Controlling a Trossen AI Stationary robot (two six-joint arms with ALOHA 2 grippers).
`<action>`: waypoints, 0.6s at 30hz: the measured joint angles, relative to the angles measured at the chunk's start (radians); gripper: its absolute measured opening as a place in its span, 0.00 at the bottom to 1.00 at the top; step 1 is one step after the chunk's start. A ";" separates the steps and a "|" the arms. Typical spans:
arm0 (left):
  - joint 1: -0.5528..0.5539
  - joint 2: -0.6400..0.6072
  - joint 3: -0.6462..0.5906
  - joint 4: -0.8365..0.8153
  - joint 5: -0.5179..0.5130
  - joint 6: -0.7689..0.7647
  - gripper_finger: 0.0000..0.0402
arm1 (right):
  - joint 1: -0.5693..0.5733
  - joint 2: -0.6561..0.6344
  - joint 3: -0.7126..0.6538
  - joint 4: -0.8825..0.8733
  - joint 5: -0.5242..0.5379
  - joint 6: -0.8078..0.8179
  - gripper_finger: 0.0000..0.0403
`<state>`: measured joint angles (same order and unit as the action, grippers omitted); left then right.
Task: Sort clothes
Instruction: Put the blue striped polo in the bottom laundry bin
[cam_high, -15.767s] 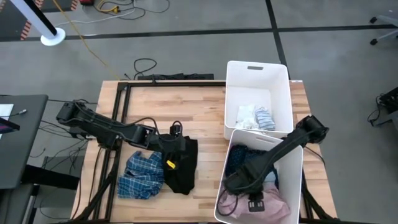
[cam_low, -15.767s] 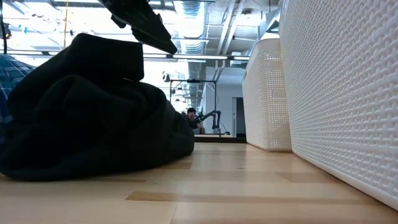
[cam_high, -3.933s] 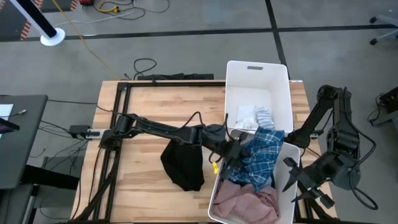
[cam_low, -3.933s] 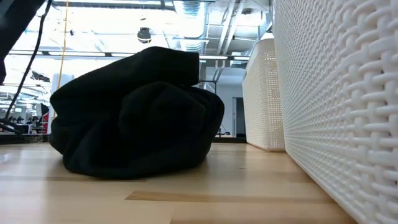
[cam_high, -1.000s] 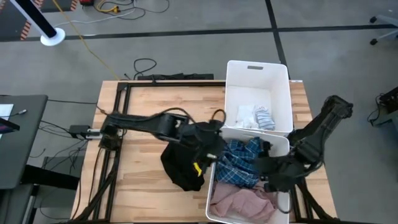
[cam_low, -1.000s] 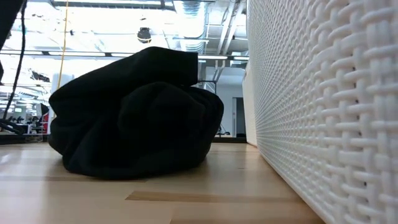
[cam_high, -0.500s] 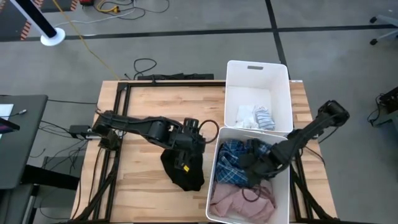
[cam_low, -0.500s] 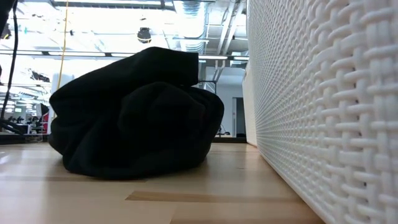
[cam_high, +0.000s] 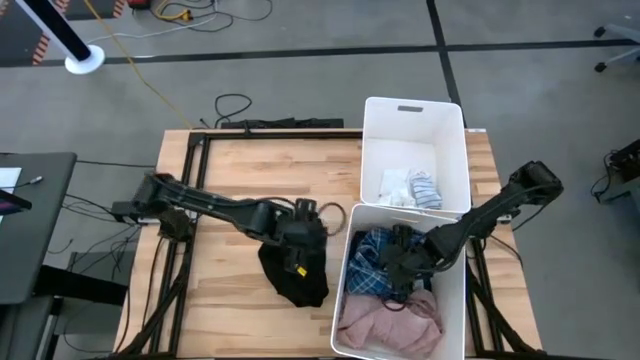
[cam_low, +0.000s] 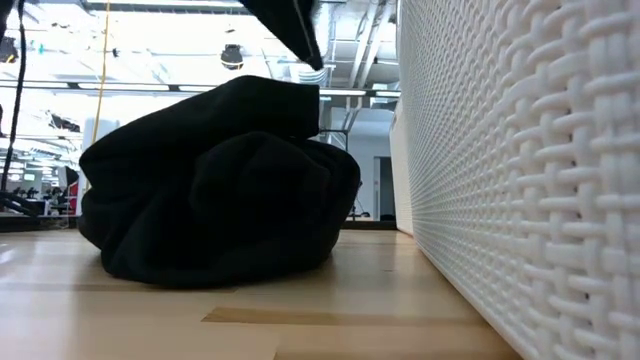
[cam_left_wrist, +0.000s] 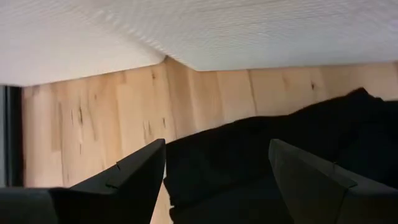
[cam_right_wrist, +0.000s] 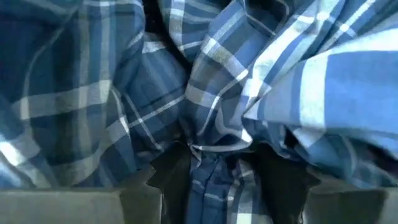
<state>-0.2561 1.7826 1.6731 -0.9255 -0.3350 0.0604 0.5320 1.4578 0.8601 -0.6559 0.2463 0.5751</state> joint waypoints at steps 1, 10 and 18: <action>0.002 -0.036 -0.054 0.045 -0.001 -0.016 0.70 | -0.002 0.000 -0.008 0.013 -0.001 0.000 0.49; 0.032 -0.347 -0.540 0.461 0.070 -0.186 0.69 | -0.027 -0.002 -0.022 0.036 -0.025 -0.013 0.49; -0.028 -0.427 -0.716 0.525 0.173 -0.148 0.69 | -0.045 -0.043 -0.025 0.042 -0.064 -0.026 0.49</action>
<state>-0.2842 1.3560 0.9575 -0.4010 -0.1621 -0.0878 0.4873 1.4151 0.8349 -0.6136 0.1820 0.5491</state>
